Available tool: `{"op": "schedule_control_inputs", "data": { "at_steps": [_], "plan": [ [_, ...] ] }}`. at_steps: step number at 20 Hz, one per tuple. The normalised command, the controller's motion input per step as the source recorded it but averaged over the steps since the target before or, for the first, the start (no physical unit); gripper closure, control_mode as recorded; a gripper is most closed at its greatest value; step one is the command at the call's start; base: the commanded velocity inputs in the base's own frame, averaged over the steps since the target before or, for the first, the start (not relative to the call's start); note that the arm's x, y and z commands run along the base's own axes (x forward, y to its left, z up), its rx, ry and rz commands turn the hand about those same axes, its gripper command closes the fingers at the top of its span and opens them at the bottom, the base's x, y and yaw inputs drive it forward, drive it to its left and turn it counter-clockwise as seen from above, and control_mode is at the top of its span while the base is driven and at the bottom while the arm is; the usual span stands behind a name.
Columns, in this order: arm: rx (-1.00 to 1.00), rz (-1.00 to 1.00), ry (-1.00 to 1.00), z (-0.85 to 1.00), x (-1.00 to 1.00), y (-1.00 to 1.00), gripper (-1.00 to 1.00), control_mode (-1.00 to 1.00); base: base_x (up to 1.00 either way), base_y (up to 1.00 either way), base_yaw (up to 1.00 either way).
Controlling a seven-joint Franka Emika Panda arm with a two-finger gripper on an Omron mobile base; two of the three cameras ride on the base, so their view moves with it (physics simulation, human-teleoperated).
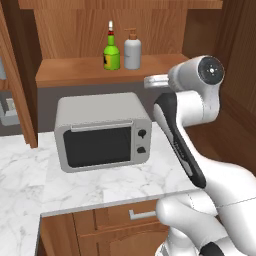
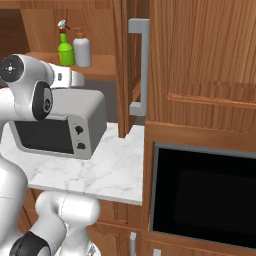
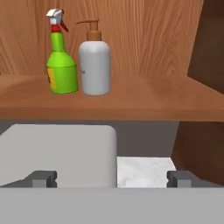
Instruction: Locate and retrieve the spray and soap dispenser from the cabinet. Place them next to the sink.
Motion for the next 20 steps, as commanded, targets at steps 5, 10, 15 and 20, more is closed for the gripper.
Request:
{"op": "schedule_control_inputs", "data": {
  "at_steps": [5, 10, 15, 20],
  "plan": [
    [0.02, 0.02, -0.03, 0.23, 0.05, -0.03, -1.0, -1.0, 0.0, 0.0, 0.0],
    [0.0, 0.05, 0.0, 0.15, 0.23, -0.03, -1.0, -1.0, 0.0, 0.0, 0.0],
    [0.0, 0.06, 0.02, 0.19, 0.32, -0.01, -1.0, -1.0, 0.0, 0.0, 0.0],
    [-0.02, 0.02, -0.02, 0.12, 0.28, 0.0, -1.0, -1.0, 0.0, 0.0, 0.0]
  ]
}}
